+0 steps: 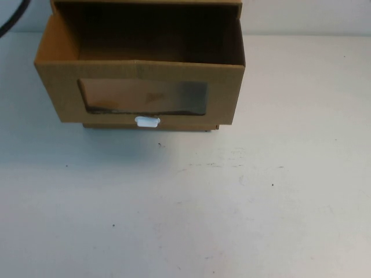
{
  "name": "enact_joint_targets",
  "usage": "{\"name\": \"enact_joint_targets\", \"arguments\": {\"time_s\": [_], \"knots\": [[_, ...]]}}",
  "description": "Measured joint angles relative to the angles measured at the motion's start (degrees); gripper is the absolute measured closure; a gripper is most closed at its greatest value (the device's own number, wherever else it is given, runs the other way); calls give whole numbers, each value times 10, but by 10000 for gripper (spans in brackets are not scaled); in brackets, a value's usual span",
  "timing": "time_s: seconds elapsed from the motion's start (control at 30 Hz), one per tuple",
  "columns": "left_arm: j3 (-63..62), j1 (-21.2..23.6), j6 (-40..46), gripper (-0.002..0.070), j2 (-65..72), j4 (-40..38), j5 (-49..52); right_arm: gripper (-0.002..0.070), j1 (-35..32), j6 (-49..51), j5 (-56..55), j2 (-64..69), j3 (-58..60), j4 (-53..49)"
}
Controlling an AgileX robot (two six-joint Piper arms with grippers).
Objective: Close the shoe box
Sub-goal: Press the shoe box with left arm, then close the shoe box with your right arm
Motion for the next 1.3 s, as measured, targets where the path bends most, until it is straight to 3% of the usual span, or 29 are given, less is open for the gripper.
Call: {"name": "enact_joint_targets", "arguments": {"time_s": [0.23,0.33,0.5,0.67,1.3], "knots": [[-208,0,89,677,209,-111,165,689,50,-294,138,95,0,227],[-294,0,110,677,296,-177,229,689,83,-370,167,138,0,285],[-398,0,76,677,418,-219,287,689,155,-421,158,204,0,297],[-420,0,44,677,470,-216,291,689,208,-449,110,256,0,300],[-423,0,3,677,477,-148,295,689,219,-455,48,412,-193,283]]}}
